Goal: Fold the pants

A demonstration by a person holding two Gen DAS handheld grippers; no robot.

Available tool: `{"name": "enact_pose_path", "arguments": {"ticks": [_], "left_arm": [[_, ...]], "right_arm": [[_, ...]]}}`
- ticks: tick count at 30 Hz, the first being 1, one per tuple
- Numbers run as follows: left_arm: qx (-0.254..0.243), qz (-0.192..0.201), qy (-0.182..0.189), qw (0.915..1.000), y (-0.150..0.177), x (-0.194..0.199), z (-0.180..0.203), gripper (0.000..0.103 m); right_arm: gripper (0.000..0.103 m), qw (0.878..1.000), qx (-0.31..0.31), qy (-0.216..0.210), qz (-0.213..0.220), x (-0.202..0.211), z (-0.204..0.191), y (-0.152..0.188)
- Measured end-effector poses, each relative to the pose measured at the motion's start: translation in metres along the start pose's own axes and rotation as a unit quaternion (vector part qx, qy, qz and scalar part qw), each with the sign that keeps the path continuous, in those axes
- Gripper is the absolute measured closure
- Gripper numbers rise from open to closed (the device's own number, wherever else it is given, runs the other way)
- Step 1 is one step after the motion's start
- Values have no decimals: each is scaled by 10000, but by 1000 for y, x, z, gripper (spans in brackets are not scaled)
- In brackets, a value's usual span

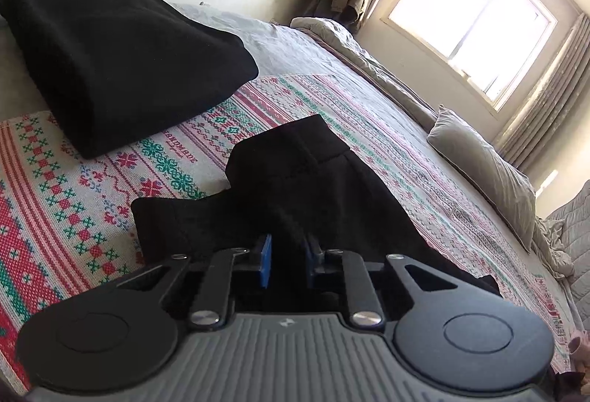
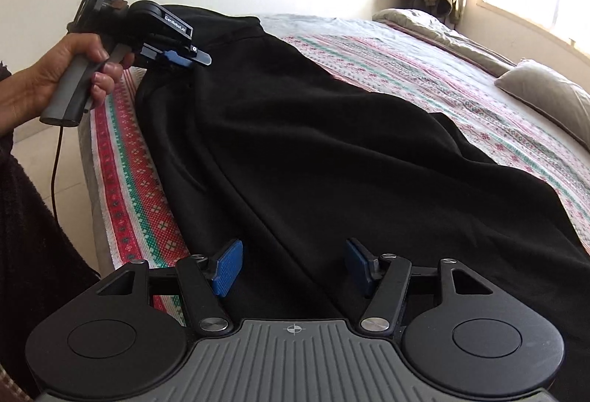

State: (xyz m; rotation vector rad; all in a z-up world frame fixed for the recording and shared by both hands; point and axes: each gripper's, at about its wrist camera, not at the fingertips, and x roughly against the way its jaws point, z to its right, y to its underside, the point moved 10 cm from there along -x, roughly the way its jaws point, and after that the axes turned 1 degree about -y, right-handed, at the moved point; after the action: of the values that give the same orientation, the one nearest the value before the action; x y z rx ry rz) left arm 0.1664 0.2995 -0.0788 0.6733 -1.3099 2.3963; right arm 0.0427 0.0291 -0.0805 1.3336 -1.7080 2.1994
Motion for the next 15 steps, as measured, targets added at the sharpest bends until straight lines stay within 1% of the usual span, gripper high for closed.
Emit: {"name": "enact_pose_path", "arguments": {"ticks": [1,2,3,4,6,9,11,13,15], "left_arm": [[-12,0,-10,10000,-1,0,0,76],[-33,-16,-21,10000,-1,-1,1,79],[-55,-20,-29,10000,-2,0,3,81],[-75,23,-31,10000,-3,4,5,81],[-159,150,-26,9998,-10,14,11,82],[-250,244,2,9994,-16,38,17,82],[-442,299,-89,9985,-15,55,18,82],[-561,271,-227,9978,-12,67,14,82],[-572,85,-312,9978,-5,72,7,82]], "right_arm": [[63,10000,-1,-35,15,-2,1,-3],[74,10000,38,-48,39,-4,1,-5],[93,9999,88,-41,57,-4,0,-6],[98,9999,112,-41,72,-4,0,-8],[101,9998,98,-47,186,2,-1,-14],[101,9990,63,-67,447,18,1,-24],[101,9983,-24,-159,568,30,3,-30],[101,9976,-88,-272,631,41,3,-31],[101,9968,-130,-435,651,50,2,-30]]}}
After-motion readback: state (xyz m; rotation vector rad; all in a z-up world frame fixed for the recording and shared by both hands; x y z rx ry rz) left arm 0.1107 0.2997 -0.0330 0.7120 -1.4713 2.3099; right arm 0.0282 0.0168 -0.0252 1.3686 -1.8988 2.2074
